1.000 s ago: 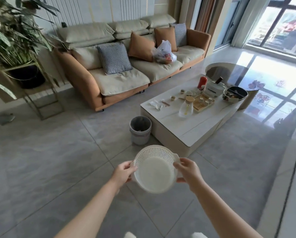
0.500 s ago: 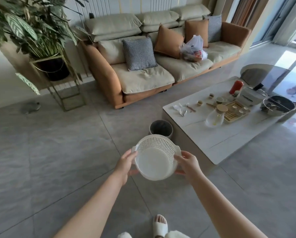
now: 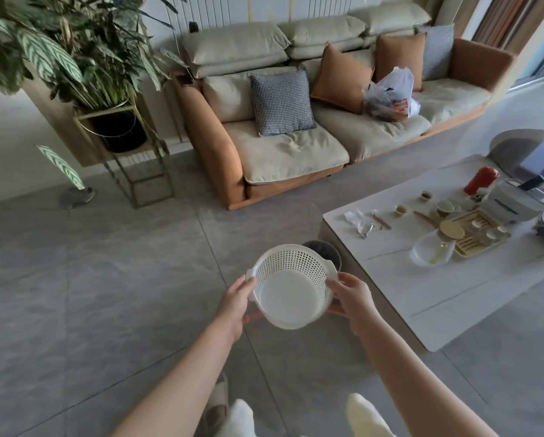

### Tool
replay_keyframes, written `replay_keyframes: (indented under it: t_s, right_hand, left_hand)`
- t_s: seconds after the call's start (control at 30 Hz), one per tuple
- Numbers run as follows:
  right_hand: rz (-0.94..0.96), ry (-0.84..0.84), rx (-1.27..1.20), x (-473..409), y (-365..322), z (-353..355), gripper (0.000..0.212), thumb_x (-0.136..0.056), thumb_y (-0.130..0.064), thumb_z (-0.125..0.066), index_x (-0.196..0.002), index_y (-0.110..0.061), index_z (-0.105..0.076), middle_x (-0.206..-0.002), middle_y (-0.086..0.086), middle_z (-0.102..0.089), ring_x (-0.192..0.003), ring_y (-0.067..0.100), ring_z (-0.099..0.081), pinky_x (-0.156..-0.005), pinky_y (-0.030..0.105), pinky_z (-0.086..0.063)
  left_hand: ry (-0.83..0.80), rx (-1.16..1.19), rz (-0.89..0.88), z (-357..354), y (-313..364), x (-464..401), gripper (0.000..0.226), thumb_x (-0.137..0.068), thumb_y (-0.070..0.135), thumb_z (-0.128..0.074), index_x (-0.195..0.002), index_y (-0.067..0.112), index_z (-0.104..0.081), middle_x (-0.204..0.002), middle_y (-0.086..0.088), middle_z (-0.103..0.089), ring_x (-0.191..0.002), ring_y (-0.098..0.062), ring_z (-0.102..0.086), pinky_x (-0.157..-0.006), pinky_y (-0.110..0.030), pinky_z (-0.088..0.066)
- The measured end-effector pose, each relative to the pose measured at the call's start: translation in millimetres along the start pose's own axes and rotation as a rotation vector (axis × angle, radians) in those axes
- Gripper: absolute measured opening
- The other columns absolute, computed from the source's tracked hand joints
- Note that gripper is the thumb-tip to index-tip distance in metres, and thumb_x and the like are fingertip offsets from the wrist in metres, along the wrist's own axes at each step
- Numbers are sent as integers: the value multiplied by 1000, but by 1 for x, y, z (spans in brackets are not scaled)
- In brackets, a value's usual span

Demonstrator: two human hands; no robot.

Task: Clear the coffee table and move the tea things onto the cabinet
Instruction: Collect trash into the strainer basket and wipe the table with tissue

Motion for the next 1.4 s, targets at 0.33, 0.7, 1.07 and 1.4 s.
replay_keyframes:
  t_s: [0.33,0.7,1.07,1.4]
  right_hand:
    - [-46,118,-86,-70,-28,-101,19,-84,-12,-62,-102,-15,-66,-95,6,-71,-75,17,-71,-57,30,-58]
    - [-78,314,-201,-134,-67,-184,20,-84,-7,-60,-103,-11,-64,-94,7,-70,-83,23,-70,-66,34,-60]
    - [-93,429,-235,-273,-109,-178,13,-86,-21,-63,-95,-12,-60,-95,7,-64,-88,20,-64,-68,33,-58]
    - [-103,551,-249,-359,-163,-165,12,-90,-23,-60,-97,-14,-57,-96,4,-63,-86,20,-64,-69,35,-59]
  left_hand:
    - [-102,-125,46,49,94,-121,42,-95,21,-53,-136,12,-46,-127,-15,-58,-110,-33,-59,-68,-41,-56]
    - [-226,-236,47,60,194,-238,28,-94,16,-54,-122,18,-56,-94,-2,-69,-81,-20,-64,-60,-35,-52]
    - [-220,-296,15,-19,260,-344,28,-95,15,-54,-122,18,-60,-106,-8,-68,-83,-22,-62,-62,-34,-51]
    - [-353,-429,15,-99,320,-434,22,-95,16,-52,-113,26,-62,-101,-1,-68,-87,-19,-61,-66,-32,-44]
Point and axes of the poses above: each hand's wrist, its own x-axis away from the middle knuckle, its own z-axis out of the back of the hand, y = z × x, the point moved 3 cm from there along -x, towards the middle knuckle
